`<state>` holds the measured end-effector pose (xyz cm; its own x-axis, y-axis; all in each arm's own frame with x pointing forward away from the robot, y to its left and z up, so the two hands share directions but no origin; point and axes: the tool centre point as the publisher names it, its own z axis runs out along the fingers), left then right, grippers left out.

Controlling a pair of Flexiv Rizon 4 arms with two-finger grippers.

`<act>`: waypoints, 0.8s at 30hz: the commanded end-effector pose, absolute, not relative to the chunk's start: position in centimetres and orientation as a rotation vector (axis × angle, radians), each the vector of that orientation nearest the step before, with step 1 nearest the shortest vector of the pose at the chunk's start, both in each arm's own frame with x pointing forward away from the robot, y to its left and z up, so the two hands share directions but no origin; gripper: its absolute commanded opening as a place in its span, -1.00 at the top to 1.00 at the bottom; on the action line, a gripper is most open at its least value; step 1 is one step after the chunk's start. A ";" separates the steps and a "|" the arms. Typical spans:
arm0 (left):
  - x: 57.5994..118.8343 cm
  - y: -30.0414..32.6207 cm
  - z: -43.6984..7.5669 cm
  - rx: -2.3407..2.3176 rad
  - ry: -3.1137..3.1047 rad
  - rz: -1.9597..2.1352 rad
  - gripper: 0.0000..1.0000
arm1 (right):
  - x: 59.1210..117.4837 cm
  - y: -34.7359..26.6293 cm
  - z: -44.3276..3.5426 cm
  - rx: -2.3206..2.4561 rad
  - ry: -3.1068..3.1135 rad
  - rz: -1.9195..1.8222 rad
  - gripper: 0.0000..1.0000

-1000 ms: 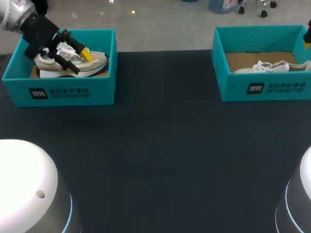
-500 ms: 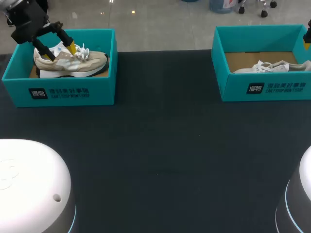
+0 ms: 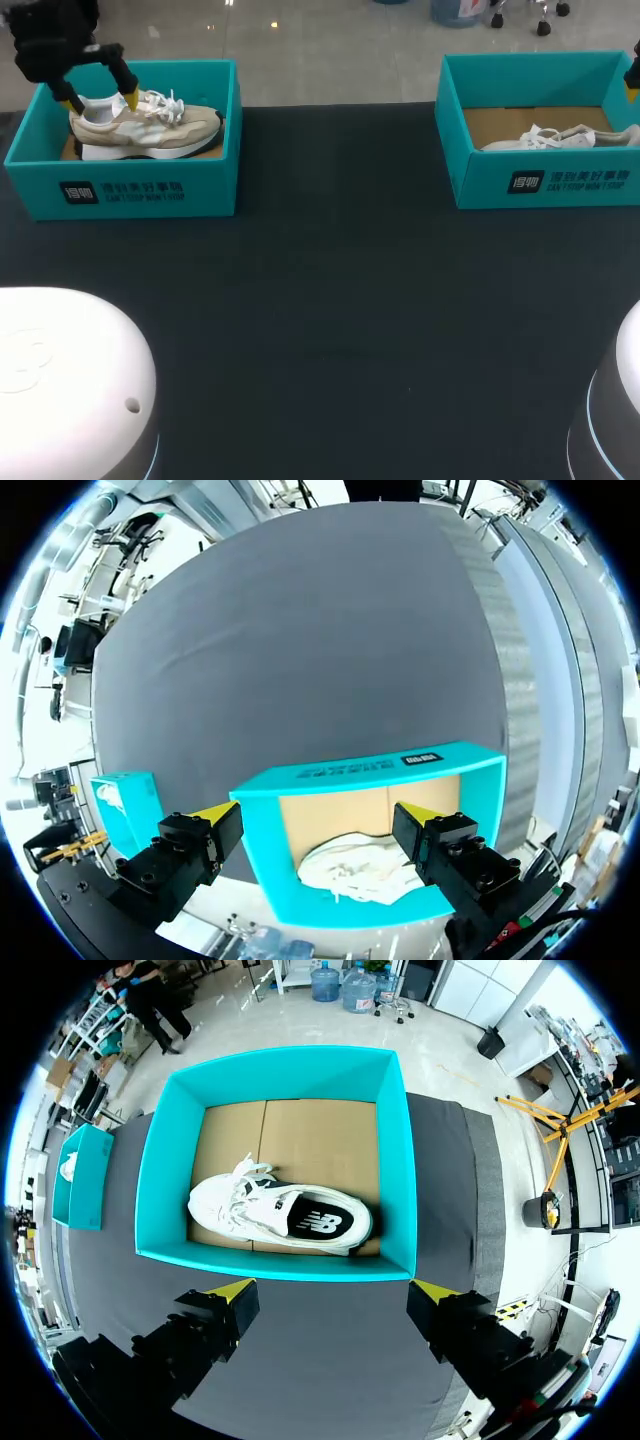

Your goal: Take the shoe out of the shoebox, open the shoe tongue, remove and reinsert the insole, then place the shoe into the shoebox

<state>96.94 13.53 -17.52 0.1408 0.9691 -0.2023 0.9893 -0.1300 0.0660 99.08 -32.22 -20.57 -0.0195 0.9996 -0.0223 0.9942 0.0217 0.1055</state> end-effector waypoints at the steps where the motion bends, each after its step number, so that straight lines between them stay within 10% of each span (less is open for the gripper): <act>1: 96.6 13.5 -17.5 2.228 1.943 -0.144 -1.00 | 99.2 -32.2 -20.5 2.136 2.180 0.088 -1.00; 24: 99.2 17.3 -18.3 2.231 1.973 0.002 -1.00 | 99.2 -32.2 -20.5 2.136 2.180 0.088 -1.00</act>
